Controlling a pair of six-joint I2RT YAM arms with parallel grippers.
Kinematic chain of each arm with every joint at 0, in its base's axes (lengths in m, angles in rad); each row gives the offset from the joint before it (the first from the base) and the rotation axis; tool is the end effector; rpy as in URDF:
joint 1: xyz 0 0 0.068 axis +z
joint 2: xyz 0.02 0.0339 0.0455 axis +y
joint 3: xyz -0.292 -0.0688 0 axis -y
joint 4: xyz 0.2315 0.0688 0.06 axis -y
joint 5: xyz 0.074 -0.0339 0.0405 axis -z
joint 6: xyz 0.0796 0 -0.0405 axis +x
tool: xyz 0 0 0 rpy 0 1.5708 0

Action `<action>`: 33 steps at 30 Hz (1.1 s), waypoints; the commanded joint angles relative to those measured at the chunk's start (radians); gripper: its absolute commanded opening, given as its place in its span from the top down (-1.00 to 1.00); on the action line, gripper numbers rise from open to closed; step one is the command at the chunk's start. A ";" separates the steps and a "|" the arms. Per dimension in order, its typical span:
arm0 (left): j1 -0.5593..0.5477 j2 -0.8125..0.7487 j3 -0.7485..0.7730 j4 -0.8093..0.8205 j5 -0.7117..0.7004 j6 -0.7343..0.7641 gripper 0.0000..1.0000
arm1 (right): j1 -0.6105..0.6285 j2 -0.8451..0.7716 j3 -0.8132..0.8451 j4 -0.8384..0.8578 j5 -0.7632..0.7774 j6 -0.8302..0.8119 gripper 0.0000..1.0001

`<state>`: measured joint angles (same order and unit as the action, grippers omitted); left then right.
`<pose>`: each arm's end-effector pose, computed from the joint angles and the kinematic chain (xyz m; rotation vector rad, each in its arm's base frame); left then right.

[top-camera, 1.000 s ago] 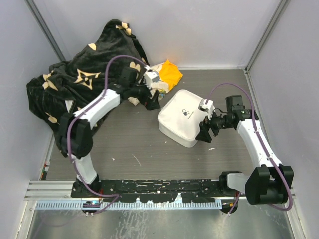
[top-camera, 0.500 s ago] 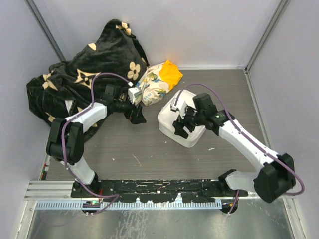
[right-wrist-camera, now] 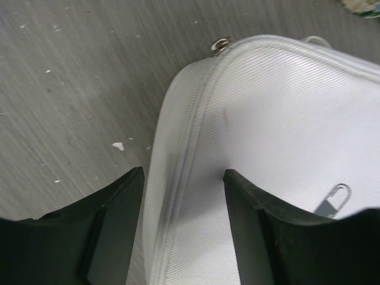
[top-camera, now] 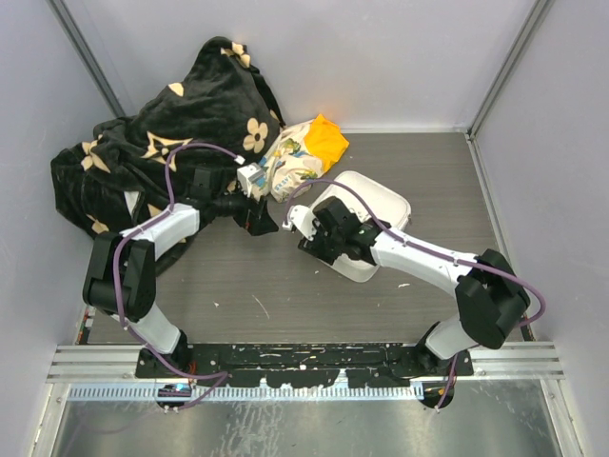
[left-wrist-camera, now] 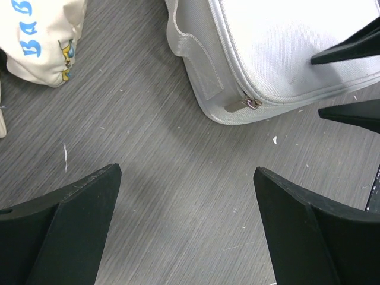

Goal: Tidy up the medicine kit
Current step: Zip the medicine box at the center of the board.

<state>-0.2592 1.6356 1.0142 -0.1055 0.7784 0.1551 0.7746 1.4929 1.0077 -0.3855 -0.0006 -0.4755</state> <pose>0.3334 -0.1462 0.2321 0.8394 2.0466 -0.9418 0.2351 0.2301 0.2323 -1.4315 1.9835 0.1338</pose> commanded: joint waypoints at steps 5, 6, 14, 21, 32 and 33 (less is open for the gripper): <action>0.006 0.013 -0.048 0.165 0.126 -0.026 -0.87 | 0.010 -0.034 -0.072 0.145 0.206 -0.085 0.26; 0.004 0.015 -0.056 0.183 0.132 -0.037 -0.86 | 0.010 -0.042 -0.089 0.154 0.210 -0.098 0.31; -0.047 0.014 -0.116 0.280 0.116 -0.045 -0.79 | -0.014 -0.175 -0.214 0.127 0.106 -0.191 0.69; -0.221 -0.003 -0.189 0.410 0.029 0.083 -0.66 | -0.173 -0.353 -0.263 -0.042 -0.186 -0.308 0.99; -0.454 0.125 -0.098 0.535 -0.271 0.026 -0.47 | -0.250 -0.440 -0.313 -0.086 -0.232 -0.299 0.99; -0.461 0.134 -0.087 0.528 -0.274 0.021 -0.44 | -0.250 -0.441 -0.320 -0.080 -0.231 -0.293 0.99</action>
<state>-0.6952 1.7447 0.8639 0.3347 0.5961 0.1944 0.5323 1.0809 0.6914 -0.4629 -0.1993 -0.8070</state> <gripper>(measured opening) 0.745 0.079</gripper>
